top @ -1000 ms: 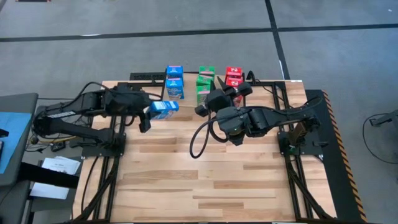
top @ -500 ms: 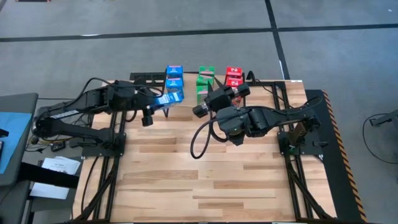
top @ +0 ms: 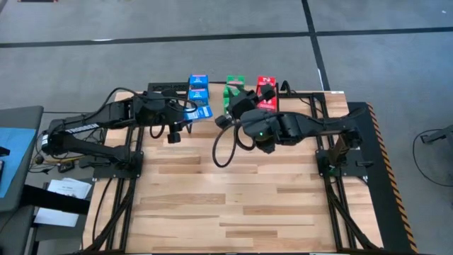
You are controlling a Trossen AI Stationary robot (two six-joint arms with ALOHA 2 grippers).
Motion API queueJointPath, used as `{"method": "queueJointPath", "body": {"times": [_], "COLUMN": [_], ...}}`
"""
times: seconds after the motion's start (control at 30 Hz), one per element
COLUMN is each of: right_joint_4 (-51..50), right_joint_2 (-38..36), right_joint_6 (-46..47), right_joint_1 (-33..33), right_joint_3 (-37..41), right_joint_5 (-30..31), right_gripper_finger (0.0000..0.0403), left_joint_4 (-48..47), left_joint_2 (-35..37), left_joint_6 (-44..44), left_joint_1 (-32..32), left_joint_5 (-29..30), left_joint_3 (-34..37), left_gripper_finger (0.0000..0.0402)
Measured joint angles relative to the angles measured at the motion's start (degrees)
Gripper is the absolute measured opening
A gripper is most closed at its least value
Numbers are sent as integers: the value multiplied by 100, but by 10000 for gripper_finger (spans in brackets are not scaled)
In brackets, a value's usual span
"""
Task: Stack cereal on shelf
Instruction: Put the blue cereal box on the shelf aligned with the other blue cereal boxes
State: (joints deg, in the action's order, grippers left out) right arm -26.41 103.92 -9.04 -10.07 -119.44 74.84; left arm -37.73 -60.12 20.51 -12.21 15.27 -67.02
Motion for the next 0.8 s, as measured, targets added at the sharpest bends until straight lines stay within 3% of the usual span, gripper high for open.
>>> {"method": "queueJointPath", "body": {"times": [0.3,0.67,0.8], "right_joint_4": [-24,-16,-15], "right_joint_2": [0,0,0], "right_joint_6": [1,7,4], "right_joint_1": [157,42,-24], "right_joint_3": [0,0,0], "right_joint_5": [-199,-311,-376], "right_gripper_finger": [143,232,246], "left_joint_4": [-231,-468,-542], "left_joint_2": [2,4,4], "left_joint_6": [-122,-278,-299], "left_joint_1": [2,4,4], "left_joint_5": [2,3,4], "left_joint_3": [0,0,0], "left_gripper_finger": [179,179,179]}}
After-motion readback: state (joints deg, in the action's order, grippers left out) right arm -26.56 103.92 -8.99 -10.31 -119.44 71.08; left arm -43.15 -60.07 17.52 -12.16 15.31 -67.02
